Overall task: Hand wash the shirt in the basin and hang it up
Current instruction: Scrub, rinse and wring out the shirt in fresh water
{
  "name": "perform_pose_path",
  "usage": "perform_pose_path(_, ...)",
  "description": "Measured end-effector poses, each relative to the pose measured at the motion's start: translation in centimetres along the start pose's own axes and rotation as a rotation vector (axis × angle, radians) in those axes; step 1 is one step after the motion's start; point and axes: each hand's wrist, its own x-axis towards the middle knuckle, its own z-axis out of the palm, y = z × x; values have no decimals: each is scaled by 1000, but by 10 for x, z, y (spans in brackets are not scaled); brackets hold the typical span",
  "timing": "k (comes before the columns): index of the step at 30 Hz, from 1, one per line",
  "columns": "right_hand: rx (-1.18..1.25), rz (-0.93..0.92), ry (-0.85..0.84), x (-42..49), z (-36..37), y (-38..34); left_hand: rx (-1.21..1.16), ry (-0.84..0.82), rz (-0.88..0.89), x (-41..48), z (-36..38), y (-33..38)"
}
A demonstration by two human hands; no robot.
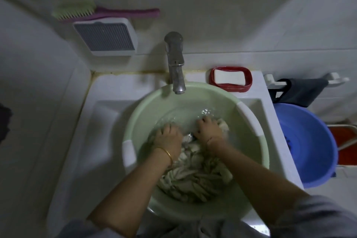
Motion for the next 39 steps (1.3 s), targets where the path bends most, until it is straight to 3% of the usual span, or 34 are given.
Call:
perform_pose_path(3, -215, -60, -111, -10, 25, -5, 72, -213, -30, 0, 8, 5)
perform_pose_path(6, -386, -94, -98, -8, 19, 10, 37, -144, -58, 4, 3, 0)
perform_pose_path(9, -297, 63, -52, -1, -1, 16, -78, -5, -144, 9, -2, -7)
perform_pose_path(12, -97, 135, -159, 5, -28, 14, -196, 56, -112, 10, -15, -20)
perform_pose_path(16, -28, 24, 29, 3, -67, 8, -483, 130, -77, 3, -36, -37)
perform_pose_path(18, 135, -43, 141, -5, -82, 3, -569, 182, -36, -1, -44, -42)
perform_pose_path(22, 812, -87, 277, -25, -104, -3, -581, 189, 34, -12, -59, -51)
perform_pose_path(25, 1156, -86, 234, -37, -118, -9, -683, 239, -7, -18, -75, -57)
perform_pose_path(27, 1205, -39, 216, -42, -132, -9, -760, 287, -61, -22, -88, -59)
perform_pose_path(30, 942, 29, 343, -37, -135, 1, -823, 351, -59, -27, -99, -56)
perform_pose_path(32, 693, 51, 356, -28, -122, 7, -725, 361, -11, -24, -91, -49)
perform_pose_path(39, -13, 86, -63, -7, 3, 3, -510, 32, -63, 12, -15, -11)
